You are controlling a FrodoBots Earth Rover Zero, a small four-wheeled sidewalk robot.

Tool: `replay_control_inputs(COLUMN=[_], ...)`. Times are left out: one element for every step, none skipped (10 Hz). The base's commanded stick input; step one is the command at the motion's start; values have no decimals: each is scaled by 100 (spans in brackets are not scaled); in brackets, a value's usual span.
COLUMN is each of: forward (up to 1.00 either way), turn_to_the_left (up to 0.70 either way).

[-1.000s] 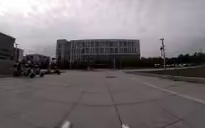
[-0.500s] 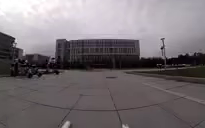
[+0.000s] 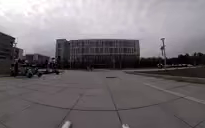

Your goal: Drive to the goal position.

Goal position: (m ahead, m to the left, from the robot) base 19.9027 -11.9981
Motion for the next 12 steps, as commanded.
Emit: replay_control_inputs(forward=[70, 70, 70, 70, 70, 70, 70, 70, 70, 70, 70, 70], turn_to_the_left=[0, 0, 0, 0, 0, 0, 0, 0, 0, 0, 0, 0])
